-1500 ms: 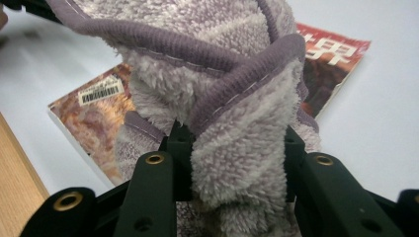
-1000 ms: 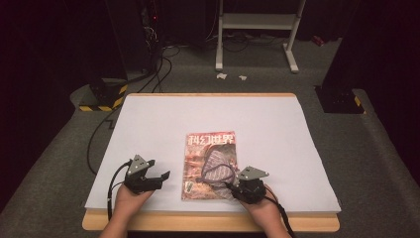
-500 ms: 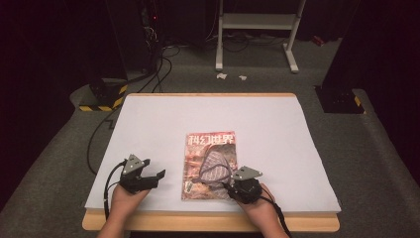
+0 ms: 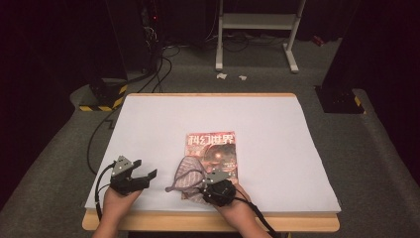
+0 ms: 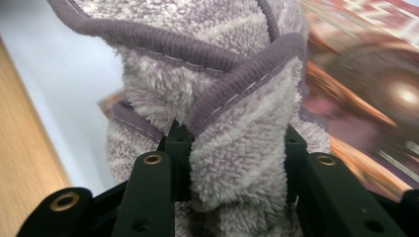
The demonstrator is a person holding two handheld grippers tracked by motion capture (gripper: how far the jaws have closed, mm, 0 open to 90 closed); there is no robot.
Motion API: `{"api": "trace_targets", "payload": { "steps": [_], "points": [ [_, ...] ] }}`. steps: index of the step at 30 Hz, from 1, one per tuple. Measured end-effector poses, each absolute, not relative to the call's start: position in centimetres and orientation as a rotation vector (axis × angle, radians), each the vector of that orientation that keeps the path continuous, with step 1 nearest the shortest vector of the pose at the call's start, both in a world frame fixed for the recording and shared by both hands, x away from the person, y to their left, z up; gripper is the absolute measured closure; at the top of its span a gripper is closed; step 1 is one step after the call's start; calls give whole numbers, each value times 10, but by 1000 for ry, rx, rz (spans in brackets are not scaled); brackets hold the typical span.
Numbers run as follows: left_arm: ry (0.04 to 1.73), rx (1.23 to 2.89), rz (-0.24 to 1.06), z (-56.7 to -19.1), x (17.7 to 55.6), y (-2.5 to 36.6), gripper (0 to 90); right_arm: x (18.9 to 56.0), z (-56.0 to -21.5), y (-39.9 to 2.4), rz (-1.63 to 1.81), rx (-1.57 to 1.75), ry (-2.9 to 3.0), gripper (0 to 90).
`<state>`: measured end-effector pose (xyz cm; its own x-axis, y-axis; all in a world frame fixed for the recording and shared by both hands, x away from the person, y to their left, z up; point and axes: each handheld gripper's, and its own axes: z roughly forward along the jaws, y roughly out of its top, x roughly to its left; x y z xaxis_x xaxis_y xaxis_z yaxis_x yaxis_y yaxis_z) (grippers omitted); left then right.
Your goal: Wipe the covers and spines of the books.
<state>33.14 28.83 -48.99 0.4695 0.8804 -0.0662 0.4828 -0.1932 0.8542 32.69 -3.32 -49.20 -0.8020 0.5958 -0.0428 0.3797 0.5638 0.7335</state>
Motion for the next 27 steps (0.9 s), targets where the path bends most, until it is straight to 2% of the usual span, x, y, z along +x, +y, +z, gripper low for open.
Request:
{"api": "trace_targets", "payload": {
  "steps": [5,11,17,18,22,27],
  "points": [
    [1168,1806,567,-488,336,295,233,328,-492,-7,1090,781,2537,620],
    [1167,1807,561,-489,338,295,233,329,-491,-7,1056,763,2523,615],
    [1158,1818,555,-489,338,293,233,331,-492,-42,1043,861,2460,616],
    [1158,1819,552,-490,339,292,233,331,-492,-63,1033,922,2431,616],
    [1155,1828,551,-490,340,290,234,330,-490,-97,1009,1007,2374,617],
    [1157,1828,550,-491,341,289,234,328,-488,-125,991,1083,2319,617]
  ]
}}
